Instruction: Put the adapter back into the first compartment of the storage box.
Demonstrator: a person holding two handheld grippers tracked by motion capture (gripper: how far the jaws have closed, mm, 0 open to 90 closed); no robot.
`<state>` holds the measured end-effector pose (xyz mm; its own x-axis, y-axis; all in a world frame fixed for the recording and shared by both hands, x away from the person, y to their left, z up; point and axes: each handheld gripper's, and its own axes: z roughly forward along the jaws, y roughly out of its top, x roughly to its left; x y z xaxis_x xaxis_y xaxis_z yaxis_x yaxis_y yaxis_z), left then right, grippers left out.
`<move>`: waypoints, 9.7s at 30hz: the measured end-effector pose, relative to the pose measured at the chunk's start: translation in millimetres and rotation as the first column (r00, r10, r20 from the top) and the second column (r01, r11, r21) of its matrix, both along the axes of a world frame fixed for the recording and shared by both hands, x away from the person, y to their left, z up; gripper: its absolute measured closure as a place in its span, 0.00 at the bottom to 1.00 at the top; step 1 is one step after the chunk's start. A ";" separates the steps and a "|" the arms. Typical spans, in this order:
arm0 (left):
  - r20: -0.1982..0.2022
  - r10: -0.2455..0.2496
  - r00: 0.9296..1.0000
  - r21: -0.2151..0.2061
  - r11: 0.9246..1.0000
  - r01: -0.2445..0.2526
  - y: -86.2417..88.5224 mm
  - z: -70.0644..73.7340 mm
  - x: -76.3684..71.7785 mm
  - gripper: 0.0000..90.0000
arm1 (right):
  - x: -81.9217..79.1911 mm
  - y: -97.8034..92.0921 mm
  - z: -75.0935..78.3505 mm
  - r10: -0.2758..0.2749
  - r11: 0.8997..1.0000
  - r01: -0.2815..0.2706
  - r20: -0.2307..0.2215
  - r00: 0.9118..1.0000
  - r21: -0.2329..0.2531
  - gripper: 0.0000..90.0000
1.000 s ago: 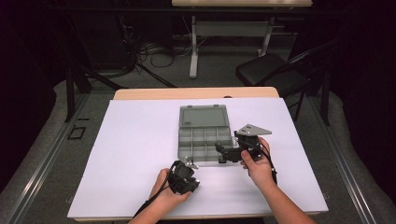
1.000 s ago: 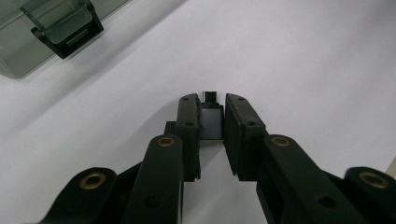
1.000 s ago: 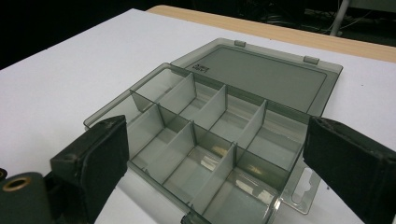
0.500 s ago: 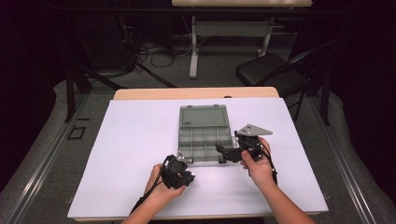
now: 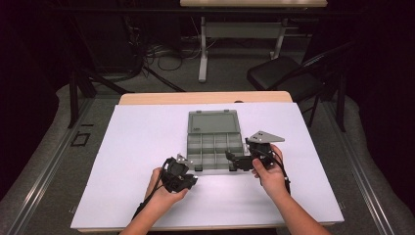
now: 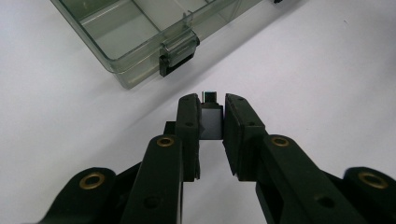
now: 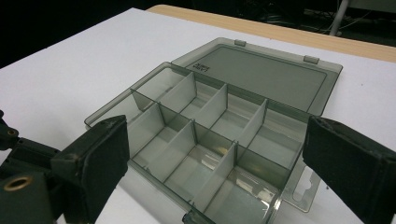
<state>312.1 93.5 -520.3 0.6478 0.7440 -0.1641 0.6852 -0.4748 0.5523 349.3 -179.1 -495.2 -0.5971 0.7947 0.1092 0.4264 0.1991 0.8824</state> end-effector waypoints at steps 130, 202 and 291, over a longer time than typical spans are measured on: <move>0.059 0.085 0.995 0.090 0.992 -0.090 -19.9 -1.2 129.8 0.85 | 4.8 -4.3 -5.4 -0.014 1.000 0.014 -0.026 1.000 0.002 0.09; 0.040 0.068 0.997 -0.017 0.998 -0.067 15.5 -11.4 85.0 0.17 | 5.4 -3.2 -8.5 -0.021 1.000 0.021 -0.027 0.999 0.001 0.10; 0.085 0.081 0.993 0.037 0.996 -0.085 5.6 -28.7 85.5 0.64 | 60.9 0.1 -0.5 -0.076 0.995 0.070 -0.094 0.993 -0.065 0.11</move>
